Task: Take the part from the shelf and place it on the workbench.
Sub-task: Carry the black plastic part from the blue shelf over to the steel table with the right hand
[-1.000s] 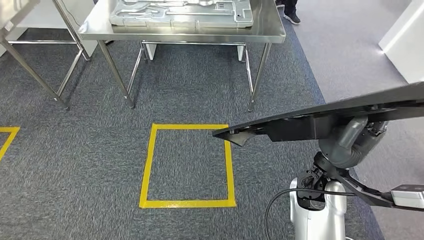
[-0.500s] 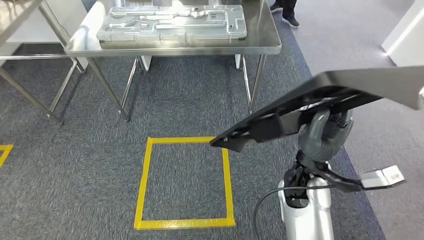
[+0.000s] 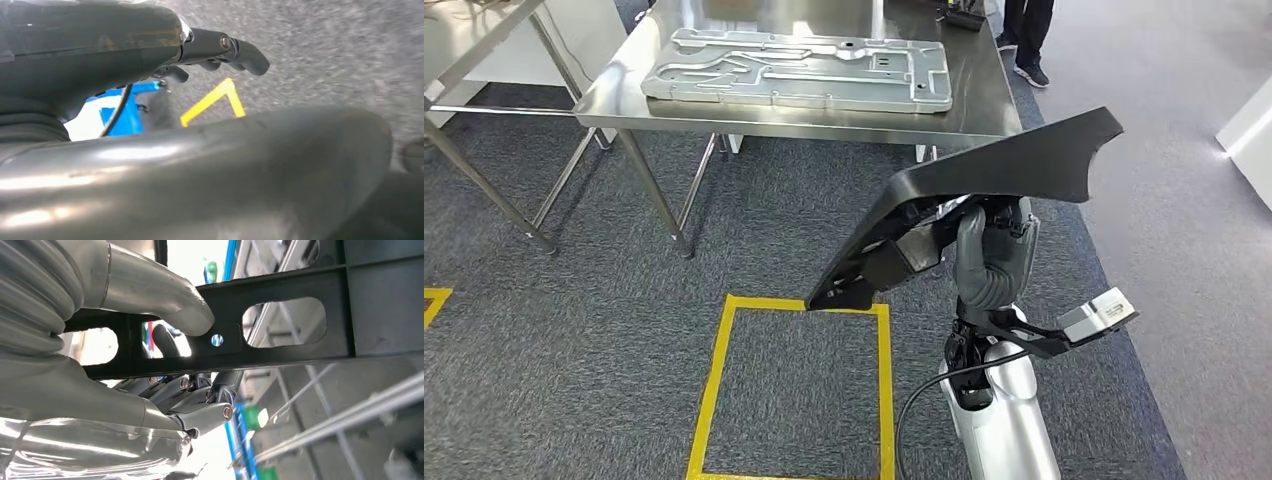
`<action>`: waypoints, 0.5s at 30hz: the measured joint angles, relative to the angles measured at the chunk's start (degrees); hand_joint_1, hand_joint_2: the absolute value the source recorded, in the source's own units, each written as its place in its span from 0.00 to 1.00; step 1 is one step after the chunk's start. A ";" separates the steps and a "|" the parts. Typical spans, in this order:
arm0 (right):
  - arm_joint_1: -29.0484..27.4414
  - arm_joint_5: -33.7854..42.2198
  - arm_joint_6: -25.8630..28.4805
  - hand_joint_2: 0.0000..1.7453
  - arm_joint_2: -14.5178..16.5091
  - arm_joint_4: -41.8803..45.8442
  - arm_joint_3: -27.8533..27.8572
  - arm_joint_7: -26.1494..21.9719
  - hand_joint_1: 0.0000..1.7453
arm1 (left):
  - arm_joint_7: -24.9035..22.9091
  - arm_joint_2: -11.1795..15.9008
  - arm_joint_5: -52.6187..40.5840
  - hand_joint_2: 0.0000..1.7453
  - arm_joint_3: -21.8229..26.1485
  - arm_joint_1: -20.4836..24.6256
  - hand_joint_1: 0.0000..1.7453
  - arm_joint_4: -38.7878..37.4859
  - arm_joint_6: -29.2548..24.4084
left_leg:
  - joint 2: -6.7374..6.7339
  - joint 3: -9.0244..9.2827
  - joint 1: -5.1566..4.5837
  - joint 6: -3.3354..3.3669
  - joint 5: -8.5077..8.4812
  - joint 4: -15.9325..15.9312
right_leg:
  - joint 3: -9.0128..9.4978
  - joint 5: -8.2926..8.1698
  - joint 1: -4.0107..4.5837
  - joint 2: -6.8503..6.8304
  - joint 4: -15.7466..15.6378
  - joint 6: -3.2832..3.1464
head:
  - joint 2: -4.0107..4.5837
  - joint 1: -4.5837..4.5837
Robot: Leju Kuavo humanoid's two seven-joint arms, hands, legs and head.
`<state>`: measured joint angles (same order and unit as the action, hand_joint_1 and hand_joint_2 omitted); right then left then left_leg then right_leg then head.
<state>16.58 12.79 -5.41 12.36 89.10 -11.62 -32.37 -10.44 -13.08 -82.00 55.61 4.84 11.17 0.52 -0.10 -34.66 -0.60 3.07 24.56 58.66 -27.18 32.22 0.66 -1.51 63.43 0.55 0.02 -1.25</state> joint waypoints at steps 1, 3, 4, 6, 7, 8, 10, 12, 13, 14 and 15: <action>0.30 0.04 0.03 1.00 -0.24 0.03 -0.46 0.20 1.00 | 0.47 -0.28 0.03 0.00 0.01 0.08 0.00 0.00 -0.15 | 0.44 0.29 0.05 0.15 0.24 -0.05 | -2.08 1.12 -0.22 0.51 3.09 0.38 | 0.00 0.00; 1.08 0.42 0.37 1.00 -0.84 -0.34 -1.31 0.38 1.00 | 1.66 -0.68 0.10 0.00 0.05 0.22 0.00 0.00 -0.61 | 1.38 0.69 0.09 0.29 0.85 -0.04 | -7.17 4.53 -0.62 1.04 8.79 0.91 | 0.00 -0.01; 1.59 0.88 0.72 1.00 -1.09 -0.92 -1.70 0.20 1.00 | 2.11 -0.79 0.12 0.00 0.07 0.21 0.00 0.00 -0.82 | 1.76 1.07 0.09 0.27 1.26 -0.04 | -9.07 5.74 -0.73 1.08 9.92 0.99 | 0.00 -0.01; 2.80 2.40 1.34 1.00 -1.49 -2.89 -2.43 -1.05 1.00 | 2.43 -0.86 0.16 0.00 0.12 0.14 0.00 0.00 -1.06 | 2.29 2.38 0.04 0.17 2.27 -0.05 | -10.25 4.24 -0.69 1.20 6.84 0.68 | 0.00 0.00; 3.34 3.20 1.43 1.00 -1.65 -3.95 -2.73 -1.88 1.00 | 2.36 -0.85 0.19 0.00 0.17 0.10 0.00 0.00 -1.10 | 2.46 3.04 -0.01 0.11 2.79 -0.09 | -9.80 1.36 -0.52 1.31 3.28 0.21 | 0.00 0.00; 3.75 3.89 1.43 1.00 -1.81 -4.95 -3.00 -2.64 1.00 | 2.24 -0.87 0.20 0.00 0.24 0.08 0.00 -0.04 -1.10 | 2.54 3.74 -0.05 -0.01 3.29 -0.11 | -9.24 -2.03 -0.25 1.58 0.05 -0.33 | 0.00 -0.03; 4.42 4.63 1.39 1.00 -2.05 -6.48 -3.44 -3.51 1.00 | 1.96 -0.88 0.22 0.00 0.40 0.13 0.00 -0.13 -1.07 | 2.77 4.58 0.00 -0.53 4.08 -0.46 | -8.35 -6.35 0.33 2.21 -4.07 -1.33 | 0.00 0.12; 5.12 4.93 1.38 1.00 -2.16 -7.43 -3.77 -3.90 1.00 | 1.31 -0.79 0.22 0.00 0.53 0.23 0.00 -0.17 -1.05 | 2.91 5.24 -0.05 -1.19 4.03 -0.29 | -7.51 -6.88 0.46 2.55 -5.42 -1.97 | -0.01 0.28; 5.45 5.01 1.39 1.00 -2.18 -7.70 -3.93 -4.06 1.00 | 0.80 -0.65 0.21 0.00 0.58 0.28 0.00 -0.17 -1.04 | 2.74 5.40 -0.12 -1.44 3.96 0.17 | -6.76 -6.92 0.27 2.46 -5.93 -2.19 | -0.01 0.27; 5.76 5.08 1.41 1.00 -2.19 -7.93 -4.08 -4.21 1.00 | 0.30 -0.53 0.21 0.00 0.63 0.30 0.00 -0.16 -1.01 | 2.40 5.19 -0.22 -1.68 3.96 1.43 | -5.95 -6.79 0.03 2.35 -6.40 -2.44 | -0.01 0.26; 6.06 5.13 1.42 1.00 -2.20 -8.14 -4.25 -4.33 1.00 | -0.16 -0.41 0.21 0.00 0.67 0.34 0.00 -0.16 -0.96 | 2.00 4.26 -0.22 -2.01 4.44 3.32 | -5.13 -6.54 -0.20 2.20 -6.67 -2.61 | -0.02 0.25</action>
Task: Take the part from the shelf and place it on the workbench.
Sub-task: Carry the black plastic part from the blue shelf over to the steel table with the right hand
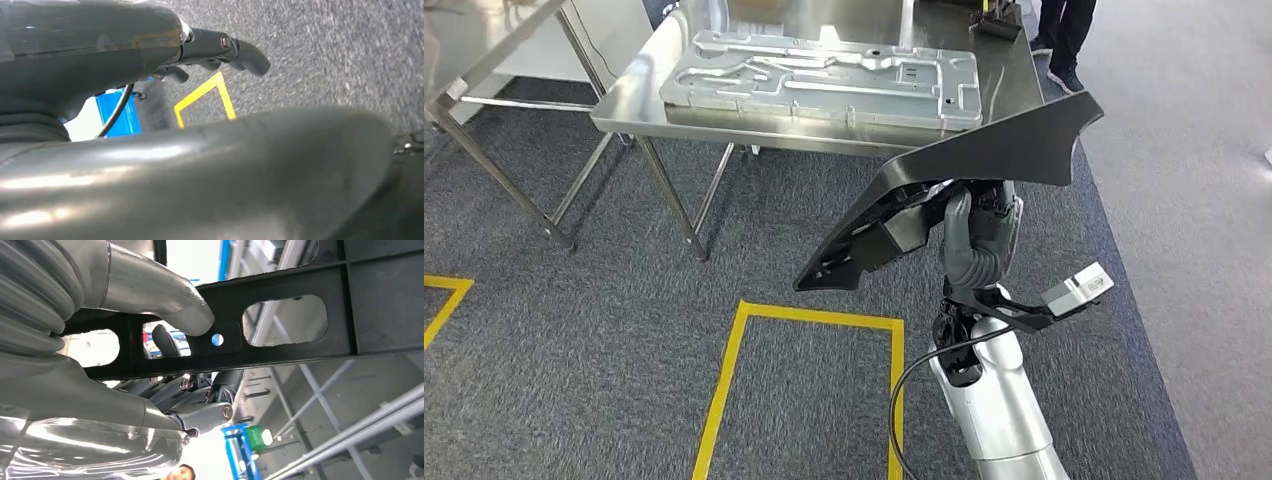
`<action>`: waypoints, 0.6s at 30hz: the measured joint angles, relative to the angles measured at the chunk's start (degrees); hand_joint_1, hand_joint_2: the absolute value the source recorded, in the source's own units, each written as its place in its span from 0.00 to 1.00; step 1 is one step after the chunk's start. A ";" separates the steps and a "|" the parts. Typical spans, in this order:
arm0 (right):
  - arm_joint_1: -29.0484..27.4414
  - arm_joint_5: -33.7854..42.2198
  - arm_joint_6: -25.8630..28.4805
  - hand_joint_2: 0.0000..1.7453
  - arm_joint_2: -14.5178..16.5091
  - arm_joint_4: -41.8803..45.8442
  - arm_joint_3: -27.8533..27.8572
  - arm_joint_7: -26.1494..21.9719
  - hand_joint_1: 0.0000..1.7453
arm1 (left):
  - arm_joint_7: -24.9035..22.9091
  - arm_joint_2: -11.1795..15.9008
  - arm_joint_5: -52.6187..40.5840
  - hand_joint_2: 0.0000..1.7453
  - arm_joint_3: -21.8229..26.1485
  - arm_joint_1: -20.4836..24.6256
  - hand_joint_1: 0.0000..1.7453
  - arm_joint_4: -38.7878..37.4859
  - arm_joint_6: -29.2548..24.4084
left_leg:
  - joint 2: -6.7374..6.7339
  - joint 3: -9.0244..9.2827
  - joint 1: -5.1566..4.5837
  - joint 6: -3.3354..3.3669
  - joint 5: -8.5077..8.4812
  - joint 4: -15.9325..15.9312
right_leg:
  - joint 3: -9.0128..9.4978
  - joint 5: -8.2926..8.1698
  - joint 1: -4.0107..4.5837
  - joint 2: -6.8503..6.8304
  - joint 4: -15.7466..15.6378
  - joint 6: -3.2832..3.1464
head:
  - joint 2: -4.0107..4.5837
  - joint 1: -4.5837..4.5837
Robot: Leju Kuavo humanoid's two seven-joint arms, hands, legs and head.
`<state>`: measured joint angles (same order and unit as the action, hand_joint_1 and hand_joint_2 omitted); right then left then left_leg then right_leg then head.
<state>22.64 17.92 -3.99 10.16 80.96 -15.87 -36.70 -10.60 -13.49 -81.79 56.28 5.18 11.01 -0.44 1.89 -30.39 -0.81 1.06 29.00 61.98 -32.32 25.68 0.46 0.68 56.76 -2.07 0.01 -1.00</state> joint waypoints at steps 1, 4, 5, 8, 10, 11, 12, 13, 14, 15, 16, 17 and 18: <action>0.18 0.02 0.01 1.00 -0.02 -0.16 -0.12 -0.06 1.00 | -0.27 0.11 0.00 0.00 0.02 0.02 0.00 0.01 0.04 | -0.44 -1.71 0.15 -0.30 1.04 2.81 | 0.61 0.35 -0.14 -0.17 -0.18 -0.04 | 0.01 -0.01; 0.34 0.05 0.03 1.00 -0.09 -0.82 -0.33 -0.09 1.00 | -0.57 0.33 0.00 0.00 0.05 -0.12 0.00 0.01 0.13 | -1.05 -8.55 0.93 -1.36 4.76 11.46 | 1.96 1.84 -0.35 -0.37 -0.17 0.14 | 0.01 -0.03; 0.31 0.05 0.03 1.00 -0.13 -1.05 -0.36 -0.09 1.00 | -0.61 0.42 0.00 0.00 0.06 -0.24 0.00 0.01 0.15 | -1.18 -9.71 1.18 -1.68 4.58 11.61 | 2.60 2.43 -0.46 -0.38 -0.16 0.33 | 0.01 -0.03; 0.32 -0.26 0.25 1.00 -0.20 -1.49 -0.49 -0.15 1.00 | -0.76 0.66 -0.01 0.00 0.09 -0.60 0.00 0.00 0.24 | -1.77 -8.37 1.67 -2.19 -2.49 2.38 | 5.25 4.60 -0.87 -0.49 -0.14 1.11 | 0.01 -0.02; 0.50 -1.19 0.90 1.00 -0.25 -1.56 -0.59 -0.27 1.00 | -1.04 0.70 -0.03 0.00 0.08 -0.65 0.00 -0.01 0.37 | -2.14 -7.23 1.47 -1.63 -5.88 -2.44 | 6.40 5.84 -0.94 -0.64 -0.27 1.81 | 0.02 -0.02; 0.67 -2.03 1.56 1.00 -0.29 -1.36 -0.62 -0.14 1.00 | -1.19 0.72 -0.04 0.00 0.08 -0.65 0.00 -0.02 0.38 | -2.17 -7.11 1.31 -1.13 -6.22 -3.01 | 6.66 6.15 -0.91 -0.71 -0.33 2.21 | 0.02 -0.02; 0.98 -2.93 2.28 1.00 -0.37 -0.99 -0.63 0.14 1.00 | -1.27 0.76 -0.05 0.00 0.08 -0.63 0.00 -0.02 0.32 | -2.08 -6.99 1.15 -0.59 -5.66 -3.03 | 6.74 6.17 -0.90 -0.72 -0.27 2.62 | 0.02 -0.03; 1.48 -3.86 3.09 1.00 -0.51 -0.43 -0.63 0.67 1.00 | -1.28 0.81 -0.08 0.00 0.08 -0.68 0.00 -0.02 0.15 | -1.95 -6.63 1.24 -0.13 -5.61 -3.12 | 6.43 5.92 -0.90 -0.74 0.40 3.02 | 0.02 -0.03; 2.20 -4.73 3.85 1.00 -0.74 0.13 -0.62 1.34 1.00 | -1.25 0.90 -0.09 0.00 0.09 -0.76 0.00 -0.02 -0.10 | -1.87 -6.14 1.31 0.24 -5.34 -3.41 | 5.56 5.20 -0.96 -0.74 2.28 3.36 | 0.02 -0.03; 3.14 -5.32 4.35 1.00 -1.05 0.50 -0.59 1.97 1.00 | -1.19 0.99 -0.07 0.00 0.09 -0.82 0.00 -0.02 -0.43 | -1.85 -5.50 1.39 0.55 -5.07 -3.76 | 3.78 4.47 -1.03 -0.73 5.21 3.61 | 0.02 -0.02; 4.20 -5.78 4.70 1.00 -1.44 0.66 -0.54 2.61 1.00 | -1.10 1.06 0.00 0.00 0.09 -0.83 0.00 -0.02 -0.92 | -1.83 -4.76 1.48 0.80 -4.75 -4.18 | 1.26 4.15 -1.11 -0.71 8.96 3.82 | 0.02 -0.01; 5.22 -6.10 4.88 1.00 -1.83 0.54 -0.46 3.08 1.00 | -0.97 1.11 0.14 0.00 0.10 -0.81 0.00 -0.02 -1.48 | -1.81 -4.08 1.47 1.00 -4.36 -4.52 | -1.54 4.61 -1.16 -0.70 12.75 4.00 | 0.02 0.00; 6.23 -6.33 5.05 1.00 -2.24 0.16 -0.35 3.53 1.00 | -0.79 1.17 0.40 0.00 0.17 -0.77 0.00 -0.02 -2.15 | -1.73 -3.37 1.47 1.11 -3.89 -4.75 | -4.28 6.18 -1.18 -0.70 15.79 4.18 | 0.02 0.00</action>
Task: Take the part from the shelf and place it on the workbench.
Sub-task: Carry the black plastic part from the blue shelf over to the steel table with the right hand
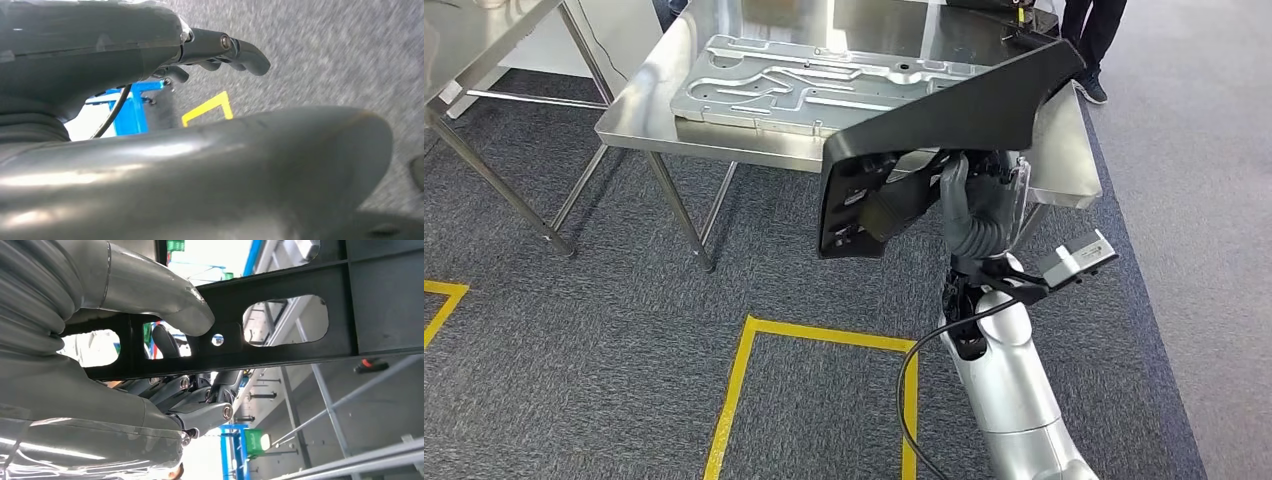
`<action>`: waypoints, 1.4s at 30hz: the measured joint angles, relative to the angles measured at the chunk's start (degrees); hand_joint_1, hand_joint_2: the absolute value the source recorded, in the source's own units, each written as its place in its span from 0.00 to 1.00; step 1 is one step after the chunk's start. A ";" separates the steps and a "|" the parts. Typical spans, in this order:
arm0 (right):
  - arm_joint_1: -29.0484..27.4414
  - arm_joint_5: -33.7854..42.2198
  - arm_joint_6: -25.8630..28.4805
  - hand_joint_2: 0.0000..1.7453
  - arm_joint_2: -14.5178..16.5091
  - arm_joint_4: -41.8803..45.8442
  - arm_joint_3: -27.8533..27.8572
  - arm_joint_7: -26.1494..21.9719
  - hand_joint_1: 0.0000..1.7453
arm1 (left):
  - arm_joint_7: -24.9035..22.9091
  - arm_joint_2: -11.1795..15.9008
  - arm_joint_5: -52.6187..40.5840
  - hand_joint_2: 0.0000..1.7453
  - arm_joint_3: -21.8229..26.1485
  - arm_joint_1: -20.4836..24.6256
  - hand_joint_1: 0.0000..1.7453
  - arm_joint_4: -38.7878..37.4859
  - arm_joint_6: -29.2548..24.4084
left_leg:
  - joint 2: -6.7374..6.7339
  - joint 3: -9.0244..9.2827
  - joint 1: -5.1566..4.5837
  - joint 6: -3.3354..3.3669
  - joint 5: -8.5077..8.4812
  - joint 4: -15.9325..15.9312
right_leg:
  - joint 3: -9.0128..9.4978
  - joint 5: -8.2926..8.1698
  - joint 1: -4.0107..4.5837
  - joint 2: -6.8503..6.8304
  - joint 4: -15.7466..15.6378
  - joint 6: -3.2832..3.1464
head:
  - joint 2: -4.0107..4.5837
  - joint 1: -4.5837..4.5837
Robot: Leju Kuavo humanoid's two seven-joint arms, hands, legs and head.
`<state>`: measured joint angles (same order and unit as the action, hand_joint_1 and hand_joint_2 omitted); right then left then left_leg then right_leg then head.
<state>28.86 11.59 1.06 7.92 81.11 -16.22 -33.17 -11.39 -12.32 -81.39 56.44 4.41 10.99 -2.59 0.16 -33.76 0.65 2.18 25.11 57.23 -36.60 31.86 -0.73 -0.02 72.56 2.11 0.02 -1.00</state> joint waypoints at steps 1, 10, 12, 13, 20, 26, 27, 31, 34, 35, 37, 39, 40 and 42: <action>0.99 -0.15 0.22 1.00 -0.39 -0.58 0.11 0.40 1.00 | 0.23 0.06 0.32 0.00 0.11 0.02 0.00 0.00 -0.66 | 0.13 0.79 0.00 0.06 0.56 -0.13 | -2.28 2.02 -0.01 -0.01 1.89 0.13 | 0.00 -0.01; 8.02 0.72 4.93 1.00 -2.68 -6.83 3.03 2.00 1.00 | 3.36 0.57 2.59 0.00 1.74 0.33 0.00 0.01 -3.94 | 1.23 7.96 -0.25 -1.64 6.41 -0.02 | -3.42 -11.29 0.86 0.09 -14.66 -2.29 | 0.00 0.01; 8.37 0.69 5.46 1.00 -2.77 -7.13 4.17 1.19 1.00 | 4.05 0.98 2.57 0.00 1.80 0.56 0.00 0.03 -4.04 | 1.00 7.71 -0.18 -2.11 5.81 2.57 | -1.83 -10.53 0.66 0.11 -14.97 -3.04 | 0.00 0.00; 8.50 0.72 5.47 1.00 -2.78 -7.32 4.69 0.78 1.00 | 4.27 1.18 2.56 0.00 1.84 0.74 0.00 0.04 -4.05 | 0.81 6.38 -0.13 -2.33 5.60 5.31 | -0.97 -10.12 0.57 0.12 -15.02 -3.34 | 0.00 -0.01; 7.82 -0.48 4.50 1.00 -2.13 -9.52 5.56 0.56 1.00 | 4.38 1.89 2.41 0.00 2.33 0.87 0.00 0.04 -2.85 | 0.26 -4.44 -0.29 -2.11 10.47 11.05 | 4.83 -5.21 1.01 0.67 -15.05 -3.88 | 0.00 -0.03; 7.49 -2.38 4.41 1.00 -0.16 -11.37 5.32 1.38 1.00 | 3.54 2.23 2.75 0.00 2.73 0.85 0.00 0.04 -2.09 | 0.64 -2.68 -1.25 -0.30 -3.03 0.05 | 6.90 -3.31 1.18 1.01 -14.53 -2.51 | -0.01 -0.02; 7.55 -2.51 4.41 1.00 0.05 -11.40 5.32 1.38 1.00 | 3.43 2.17 2.77 0.00 2.74 0.84 0.00 0.04 -2.07 | 0.65 -2.00 -1.12 -0.09 -2.88 -0.51 | 6.29 -3.80 1.15 0.93 -13.14 -2.17 | -0.01 -0.02; 7.80 -3.03 4.48 1.00 0.30 -11.75 5.29 1.55 1.00 | 2.97 2.05 2.67 0.00 2.74 0.94 0.00 0.04 -1.94 | 0.79 0.79 -0.69 0.40 -1.28 -1.51 | -1.96 -0.96 0.55 0.62 -1.52 -0.79 | 0.00 -0.01; 7.94 -4.57 4.76 1.00 0.26 -11.38 5.36 2.63 1.00 | 2.38 1.81 2.18 0.00 2.74 0.81 0.00 0.04 -1.81 | 0.92 3.29 -0.46 0.15 0.77 -1.49 | -5.42 1.38 -0.09 0.38 -0.90 -0.15 | -0.01 -0.01; 8.36 -5.24 4.84 1.00 0.12 -11.00 5.43 3.41 1.00 | 2.36 1.63 2.02 0.00 2.74 0.78 0.00 0.04 -1.85 | 0.93 4.29 -0.41 -0.01 1.54 -1.47 | -5.01 -0.57 -0.27 0.26 -3.95 -0.08 | -0.01 -0.01; 9.95 -6.54 4.89 1.00 -0.56 -10.25 5.70 5.23 1.00 | 2.65 1.21 1.74 0.00 2.74 0.72 0.00 0.03 -2.09 | 0.94 5.85 -0.42 -0.50 3.14 -1.28 | -3.70 -7.59 -0.39 -0.01 -11.44 -0.25 | -0.01 -0.03; 12.24 -7.40 5.00 1.00 -1.50 -9.69 6.09 7.13 1.00 | 3.13 0.86 1.45 0.00 2.72 0.92 0.00 0.01 -2.33 | 0.99 6.64 -0.52 -1.23 4.36 -1.21 | -3.13 -12.04 -0.11 -0.05 -15.23 -1.02 | 0.00 -0.06; 13.55 -7.64 5.14 1.00 -1.95 -9.45 6.38 7.85 1.00 | 3.38 0.77 1.27 0.00 2.70 1.05 0.00 0.00 -2.35 | 0.99 6.90 -0.55 -1.61 4.53 -1.02 | -3.03 -12.06 0.07 0.01 -15.52 -1.49 | 0.00 -0.08; 16.95 -8.14 5.81 1.00 -3.01 -9.30 7.03 8.99 1.00 | 3.86 0.67 0.90 0.00 2.66 1.10 0.00 0.00 -2.16 | 0.90 6.74 -0.47 -2.28 4.36 0.21 | -2.02 -11.35 -0.02 0.10 -15.75 -2.41 | 0.00 -0.07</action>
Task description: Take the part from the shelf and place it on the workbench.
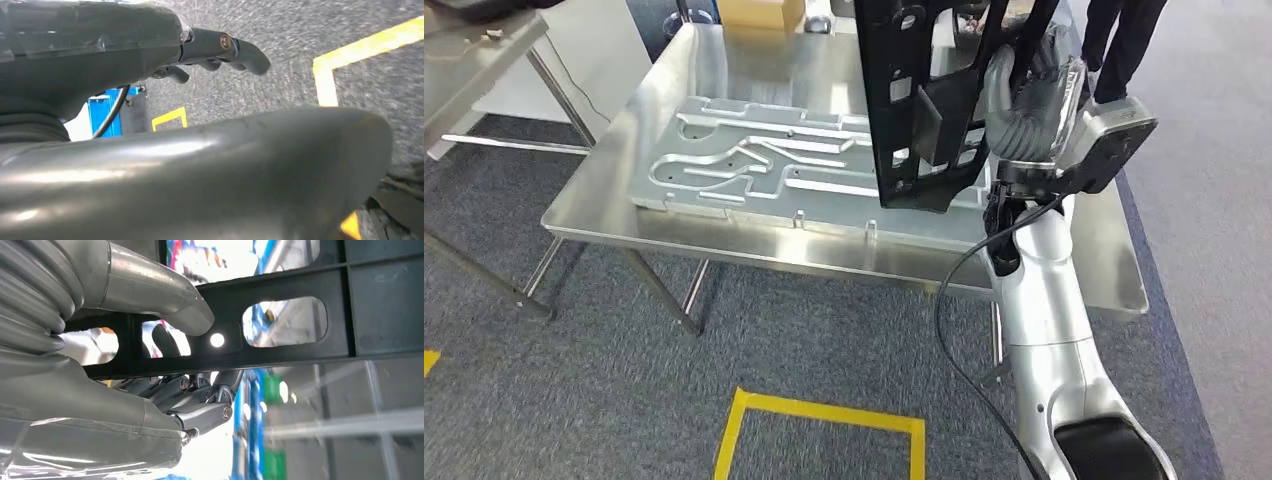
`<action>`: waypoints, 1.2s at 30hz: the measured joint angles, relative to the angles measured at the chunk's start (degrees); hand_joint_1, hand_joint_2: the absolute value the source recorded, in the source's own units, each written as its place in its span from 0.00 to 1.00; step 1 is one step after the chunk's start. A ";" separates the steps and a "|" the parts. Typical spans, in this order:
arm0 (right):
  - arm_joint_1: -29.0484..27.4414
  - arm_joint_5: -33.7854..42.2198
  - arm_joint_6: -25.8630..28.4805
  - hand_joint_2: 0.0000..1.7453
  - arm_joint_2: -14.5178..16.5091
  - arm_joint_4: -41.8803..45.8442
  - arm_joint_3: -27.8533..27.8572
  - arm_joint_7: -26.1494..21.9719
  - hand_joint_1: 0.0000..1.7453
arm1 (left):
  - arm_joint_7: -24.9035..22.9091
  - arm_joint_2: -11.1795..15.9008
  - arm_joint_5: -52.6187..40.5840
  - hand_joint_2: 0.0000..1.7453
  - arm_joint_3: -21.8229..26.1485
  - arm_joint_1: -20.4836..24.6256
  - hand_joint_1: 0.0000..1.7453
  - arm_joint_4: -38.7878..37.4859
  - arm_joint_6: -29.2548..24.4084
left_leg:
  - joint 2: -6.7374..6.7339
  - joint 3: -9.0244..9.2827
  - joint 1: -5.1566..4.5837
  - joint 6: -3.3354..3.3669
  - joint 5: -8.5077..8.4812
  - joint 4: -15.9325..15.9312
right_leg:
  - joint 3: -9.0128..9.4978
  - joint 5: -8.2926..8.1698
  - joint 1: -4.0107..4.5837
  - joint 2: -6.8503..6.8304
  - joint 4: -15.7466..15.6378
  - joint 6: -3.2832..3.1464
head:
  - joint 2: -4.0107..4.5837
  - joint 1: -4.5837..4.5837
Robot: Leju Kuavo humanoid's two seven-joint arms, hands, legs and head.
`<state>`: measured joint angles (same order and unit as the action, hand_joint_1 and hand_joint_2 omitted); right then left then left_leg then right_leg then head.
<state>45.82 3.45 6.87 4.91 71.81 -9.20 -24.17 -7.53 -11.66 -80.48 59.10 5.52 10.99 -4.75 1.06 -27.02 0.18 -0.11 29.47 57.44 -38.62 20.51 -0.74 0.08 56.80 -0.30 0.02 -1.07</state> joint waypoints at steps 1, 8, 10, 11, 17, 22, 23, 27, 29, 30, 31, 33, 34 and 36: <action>2.27 -0.71 0.79 1.00 -0.72 -0.39 0.30 0.60 1.00 | 0.24 -0.03 -0.18 0.00 -0.02 0.01 0.00 0.00 0.17 | -0.14 -0.97 0.08 -0.29 -0.05 2.12 | 0.64 0.46 -0.12 0.03 -0.13 -0.39 | -0.01 -0.02; 21.06 -27.23 17.28 1.00 -6.30 -14.58 -0.78 12.76 1.00 | 1.10 -0.10 -0.05 0.00 -0.02 -0.09 0.00 0.00 1.19 | -0.67 -12.18 0.38 -0.84 3.67 12.74 | 4.88 4.25 -0.01 0.12 -0.19 -0.92 | 0.00 -0.05; 26.00 -39.00 21.20 1.00 -8.13 -20.12 -3.26 17.25 1.00 | 1.26 -0.10 -0.10 0.00 -0.02 -0.31 0.00 0.00 1.41 | -0.70 -11.27 0.11 0.04 -3.11 4.97 | 6.22 5.39 0.07 0.09 -0.16 -0.63 | 0.00 -0.04; 28.04 -44.30 22.47 1.00 -9.01 -22.68 -4.82 19.16 1.00 | 1.29 -0.07 -0.16 0.00 -0.02 -0.37 0.00 0.00 1.52 | -0.71 -10.62 -0.07 0.42 -5.73 1.95 | 6.71 5.89 0.11 0.13 -0.19 -0.37 | 0.00 -0.04; 36.39 -63.97 19.29 1.00 -11.96 -32.02 -13.27 29.35 1.00 | 1.66 -0.03 -0.02 0.00 0.03 -0.07 0.00 0.00 1.78 | -0.72 -7.58 0.00 1.79 -7.18 -2.04 | 6.00 7.30 0.04 0.16 3.80 1.29 | 0.00 -0.02; 36.12 -69.31 14.82 1.00 -11.98 -35.93 -17.39 32.31 1.00 | 1.86 -0.04 0.07 0.00 0.04 0.02 0.00 0.00 1.90 | -0.43 -4.75 0.26 1.98 -5.26 -2.46 | -3.03 11.24 -0.35 0.13 15.49 2.15 | 0.00 -0.01; 35.86 -69.84 14.76 1.00 -11.92 -36.23 -17.79 32.55 1.00 | 1.85 -0.04 0.07 0.00 0.05 -0.06 0.00 0.00 1.91 | -0.26 -4.15 0.29 1.87 -4.69 -2.32 | -3.10 9.62 -0.47 0.08 13.59 2.31 | 0.00 -0.01; 35.88 -70.81 14.67 1.00 -11.73 -37.23 -18.79 32.97 1.00 | 1.84 -0.03 0.07 0.00 0.06 -0.20 0.00 0.00 1.91 | 0.19 -2.65 0.31 0.97 -2.48 -1.61 | -0.31 -0.05 -0.32 -0.17 0.73 1.88 | 0.00 -0.01; 35.82 -72.13 14.45 1.00 -11.36 -37.73 -19.23 33.06 1.00 | 1.64 -0.03 0.06 0.00 0.06 -0.09 0.00 0.00 1.86 | 0.24 -2.56 0.33 0.16 -1.89 -1.40 | -0.24 0.04 0.14 -0.10 0.12 0.84 | -0.01 -0.02; 35.73 -73.23 14.41 1.00 -10.95 -37.89 -19.44 33.24 1.00 | 1.47 -0.02 0.03 0.00 0.06 -0.05 0.00 0.00 1.82 | 0.18 -2.46 0.39 -0.21 -1.56 -1.34 | 0.01 0.05 0.10 -0.01 0.23 0.32 | -0.01 -0.02; 35.61 -74.48 14.54 1.00 -10.31 -38.09 -19.69 33.51 1.00 | 1.27 -0.02 -0.02 0.00 0.07 -0.02 0.00 0.00 1.79 | 0.06 -2.45 0.44 -0.54 -1.18 -0.75 | 0.35 0.33 0.05 0.06 0.10 -0.08 | -0.01 -0.02; 35.24 -77.12 15.23 1.00 -8.14 -38.69 -20.49 34.33 1.00 | 0.90 0.01 -0.24 0.00 0.05 0.13 0.00 0.00 1.79 | -0.30 -4.52 0.56 -1.11 0.41 3.59 | 1.15 0.70 -0.09 0.38 -0.17 -0.76 | -0.01 -0.03; 34.75 -78.25 15.60 1.00 -6.78 -39.06 -21.03 34.76 1.00 | 0.71 0.01 -0.34 0.00 0.05 0.28 0.00 0.00 1.82 | -0.49 -6.62 0.62 -1.36 1.69 7.42 | 1.44 0.92 -0.03 0.58 -0.18 -1.03 | -0.01 -0.03; 33.10 -79.86 16.11 1.00 -4.08 -39.83 -22.04 35.61 1.00 | 0.42 0.03 -0.38 0.00 0.05 0.64 0.00 0.00 1.91 | -0.68 -11.29 0.68 -1.58 4.04 14.63 | 1.98 1.38 0.24 0.93 -0.14 -1.38 | 0.00 -0.03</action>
<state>78.91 -76.42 22.98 0.83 31.98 -31.23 11.43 -7.11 -11.63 -80.87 59.15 6.16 10.99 -2.84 0.38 -38.31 0.86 -1.69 33.51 72.07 -36.63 21.89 -0.51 1.01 56.66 -1.68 0.02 -1.09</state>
